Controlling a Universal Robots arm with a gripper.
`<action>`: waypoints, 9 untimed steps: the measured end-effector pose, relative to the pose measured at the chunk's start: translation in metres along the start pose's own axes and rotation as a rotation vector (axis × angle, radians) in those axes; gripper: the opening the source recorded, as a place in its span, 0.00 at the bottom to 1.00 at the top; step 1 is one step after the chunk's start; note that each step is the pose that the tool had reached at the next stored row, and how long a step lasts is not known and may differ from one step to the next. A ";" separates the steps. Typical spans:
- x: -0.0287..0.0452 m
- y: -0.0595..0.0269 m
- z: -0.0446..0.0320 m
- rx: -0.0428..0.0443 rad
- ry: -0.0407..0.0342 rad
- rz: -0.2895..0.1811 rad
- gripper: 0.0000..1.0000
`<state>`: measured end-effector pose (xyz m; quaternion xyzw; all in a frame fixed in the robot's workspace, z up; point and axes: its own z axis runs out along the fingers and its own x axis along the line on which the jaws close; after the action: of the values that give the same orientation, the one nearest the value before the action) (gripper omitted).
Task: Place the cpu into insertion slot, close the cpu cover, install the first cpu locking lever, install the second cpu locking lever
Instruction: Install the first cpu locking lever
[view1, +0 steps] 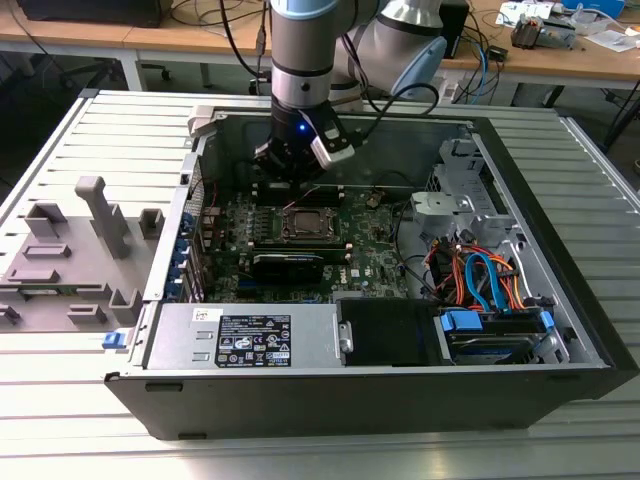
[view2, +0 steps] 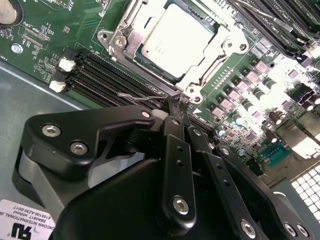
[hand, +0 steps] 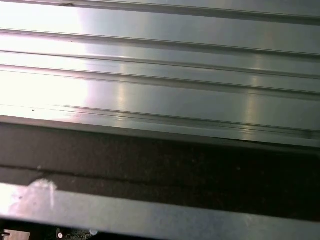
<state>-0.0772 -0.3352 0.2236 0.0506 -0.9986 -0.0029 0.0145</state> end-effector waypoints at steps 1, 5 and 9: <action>0.0000 0.0000 0.0001 0.0000 0.0000 0.000 0.11; -0.0002 0.0000 0.0012 -0.0001 -0.0001 0.000 0.11; -0.0002 0.0000 0.0020 0.0000 0.0000 0.000 0.11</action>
<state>-0.0770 -0.3352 0.2216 0.0507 -0.9986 -0.0029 0.0145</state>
